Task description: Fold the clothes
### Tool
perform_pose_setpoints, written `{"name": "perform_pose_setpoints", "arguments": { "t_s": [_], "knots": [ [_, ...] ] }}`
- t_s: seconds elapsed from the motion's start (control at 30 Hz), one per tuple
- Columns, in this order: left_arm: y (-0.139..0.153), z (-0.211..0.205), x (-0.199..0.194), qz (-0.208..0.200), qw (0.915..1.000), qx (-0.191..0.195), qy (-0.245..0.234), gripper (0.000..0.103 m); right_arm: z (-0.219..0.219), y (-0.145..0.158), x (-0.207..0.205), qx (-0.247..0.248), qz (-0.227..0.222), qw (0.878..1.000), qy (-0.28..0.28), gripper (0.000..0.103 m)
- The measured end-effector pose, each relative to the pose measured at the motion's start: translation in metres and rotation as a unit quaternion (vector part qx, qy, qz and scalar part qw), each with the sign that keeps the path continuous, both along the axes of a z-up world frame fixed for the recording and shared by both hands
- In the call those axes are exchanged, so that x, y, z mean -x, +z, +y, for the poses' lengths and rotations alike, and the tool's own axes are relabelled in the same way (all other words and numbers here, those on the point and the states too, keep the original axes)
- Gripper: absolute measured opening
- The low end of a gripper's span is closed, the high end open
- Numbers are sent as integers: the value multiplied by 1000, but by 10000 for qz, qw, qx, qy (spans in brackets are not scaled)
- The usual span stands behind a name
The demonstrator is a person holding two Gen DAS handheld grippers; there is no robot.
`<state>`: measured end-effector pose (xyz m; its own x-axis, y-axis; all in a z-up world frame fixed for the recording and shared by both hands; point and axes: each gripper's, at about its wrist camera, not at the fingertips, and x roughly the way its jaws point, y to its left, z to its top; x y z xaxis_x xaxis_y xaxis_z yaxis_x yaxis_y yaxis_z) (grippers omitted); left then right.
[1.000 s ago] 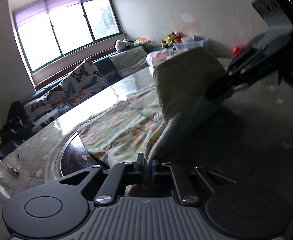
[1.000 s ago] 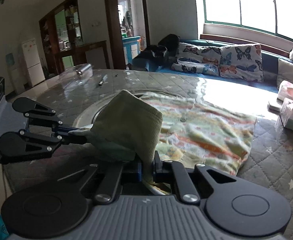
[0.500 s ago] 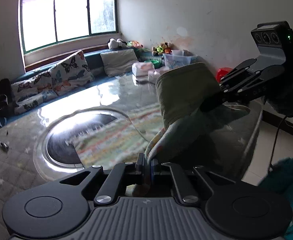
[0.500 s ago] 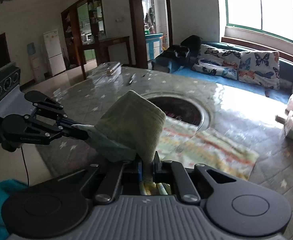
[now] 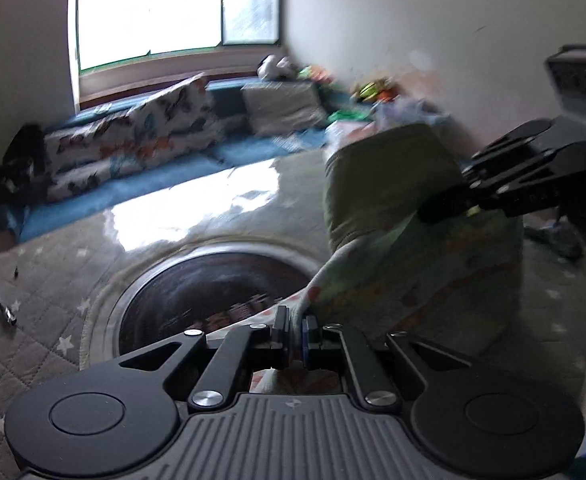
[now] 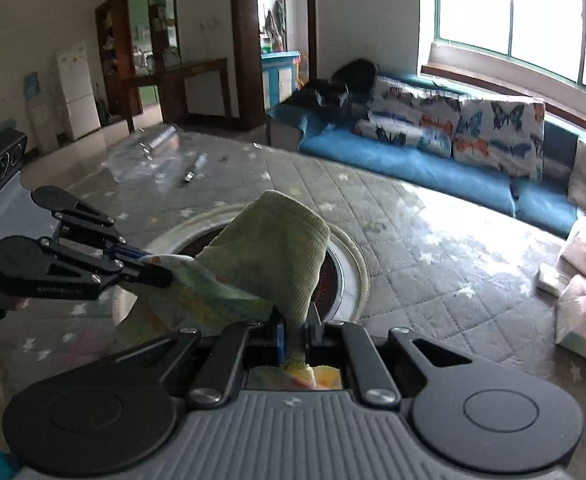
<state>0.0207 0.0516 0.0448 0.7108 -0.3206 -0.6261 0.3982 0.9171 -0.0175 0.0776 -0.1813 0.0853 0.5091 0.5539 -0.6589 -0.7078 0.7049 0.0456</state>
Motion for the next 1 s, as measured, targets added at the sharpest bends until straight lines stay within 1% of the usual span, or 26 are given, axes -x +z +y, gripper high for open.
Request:
{"name": "perform_pose_setpoints", "arguments": {
  "t_s": [0.07,0.17,0.27,0.3,0.33,0.4,0.5,0.6,0.7,0.73,0.8,0.87,0.9,0.93,1.0],
  "knots": [
    [-12,1,-18,186,9997,-62,152,7,8,-13,-14,68,58,9999,-105,8],
    [-28,4,-38,474,9983,-23,330,9,16,-39,-33,140,232,9991,-326,11],
    [-39,5,-50,680,9964,-1,498,13,13,-56,-44,58,386,9976,-573,20],
    [-40,5,-52,716,9960,7,539,16,10,-61,-46,23,378,9970,-674,23],
    [-42,6,-53,739,9955,4,587,18,5,-64,-45,-15,324,9963,-797,24],
    [-43,9,-54,768,9947,-9,687,30,-7,-66,-41,-112,252,9945,-1008,24],
    [-44,14,-58,778,9929,-94,892,37,-29,-70,-27,-273,245,9922,-1188,24],
    [-47,23,-64,811,9908,-76,1085,37,-44,-78,-12,-288,275,9907,-1299,24],
    [-52,26,-66,793,9891,-184,1228,38,-60,-94,0,-255,424,9870,-1531,23],
    [-52,26,-66,771,9888,-240,1259,39,-67,-98,2,-244,471,9844,-1680,18],
    [-51,24,-66,709,9882,-323,1322,39,-76,-97,3,-309,464,9818,-1815,13],
    [-46,22,-63,617,9877,-373,1389,39,-82,-92,4,-364,380,9802,-1908,14],
    [-43,20,-62,571,9874,-397,1422,36,-83,-89,4,-405,325,9799,-1926,14],
    [-39,19,-61,512,9875,-391,1442,36,-83,-84,4,-479,288,9802,-1900,14],
    [-29,15,-56,391,9894,-207,1386,36,-78,-78,2,-586,258,9819,-1783,14]
  ]
}}
